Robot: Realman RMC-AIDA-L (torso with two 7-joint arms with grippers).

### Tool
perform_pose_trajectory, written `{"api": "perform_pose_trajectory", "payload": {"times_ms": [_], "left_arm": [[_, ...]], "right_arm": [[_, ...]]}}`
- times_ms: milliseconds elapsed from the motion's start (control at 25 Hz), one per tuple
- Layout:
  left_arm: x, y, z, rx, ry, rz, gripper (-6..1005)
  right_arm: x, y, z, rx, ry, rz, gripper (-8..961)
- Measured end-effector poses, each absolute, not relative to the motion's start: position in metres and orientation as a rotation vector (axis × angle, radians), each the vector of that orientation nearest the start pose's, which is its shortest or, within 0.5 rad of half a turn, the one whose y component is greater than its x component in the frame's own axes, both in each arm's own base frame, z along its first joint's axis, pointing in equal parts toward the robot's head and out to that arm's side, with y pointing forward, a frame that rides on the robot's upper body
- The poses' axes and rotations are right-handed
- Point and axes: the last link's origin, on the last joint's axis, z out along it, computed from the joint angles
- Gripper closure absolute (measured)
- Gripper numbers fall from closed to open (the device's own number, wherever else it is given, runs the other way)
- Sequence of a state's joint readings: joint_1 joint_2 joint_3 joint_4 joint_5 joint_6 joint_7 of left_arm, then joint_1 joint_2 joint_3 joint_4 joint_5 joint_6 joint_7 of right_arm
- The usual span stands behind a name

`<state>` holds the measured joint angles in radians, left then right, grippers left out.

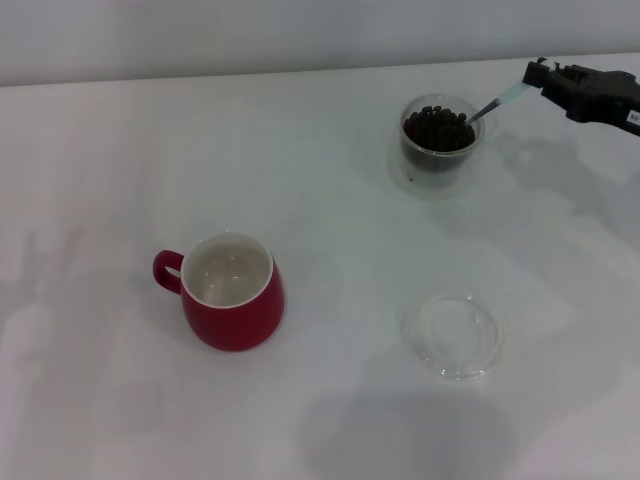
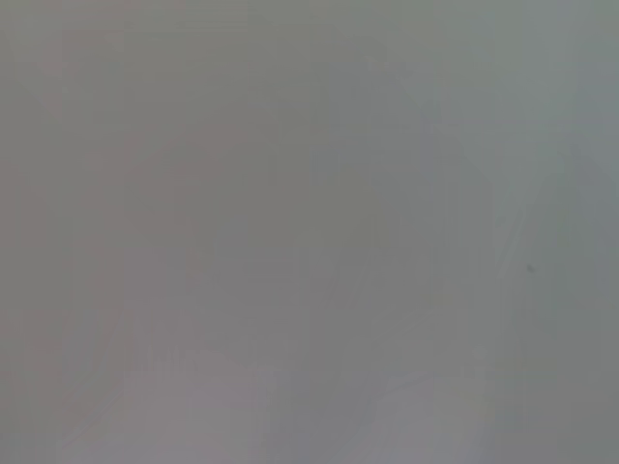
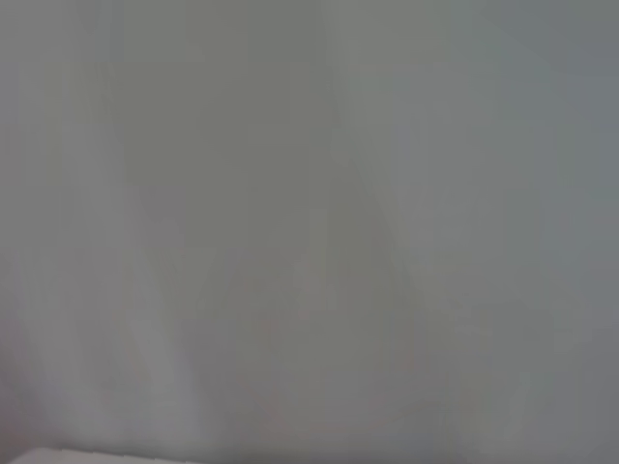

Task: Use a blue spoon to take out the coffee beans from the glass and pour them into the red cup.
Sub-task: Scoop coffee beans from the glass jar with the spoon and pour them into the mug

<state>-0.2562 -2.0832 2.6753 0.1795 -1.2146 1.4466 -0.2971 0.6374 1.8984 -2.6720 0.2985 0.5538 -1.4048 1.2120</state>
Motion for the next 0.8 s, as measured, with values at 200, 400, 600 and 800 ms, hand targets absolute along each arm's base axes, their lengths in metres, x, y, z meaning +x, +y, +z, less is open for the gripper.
{"api": "perform_pose_trajectory", "payload": {"times_ms": [200, 400, 600, 800], "left_arm": [[-0.3481, 0.2559, -0.0074, -1.455, -0.635, -0.9, 229], [-0.3493, 0.2545, -0.0072, -1.454, -0.637, -0.896, 227], [-0.3492, 0.2547, -0.0071, -1.455, -0.636, -0.896, 227], [-0.3476, 0.2569, -0.0063, -1.457, -0.628, -0.901, 228]], "right_arm": [[0.3414, 0.3637, 0.0686, -2.034, 1.04, 0.864, 806], [0.3434, 0.3643, 0.0696, -2.008, 1.103, 0.876, 806], [0.345, 0.3655, 0.0689, -2.001, 1.173, 0.864, 806], [0.3462, 0.3675, 0.0708, -1.964, 1.235, 0.884, 806]]}}
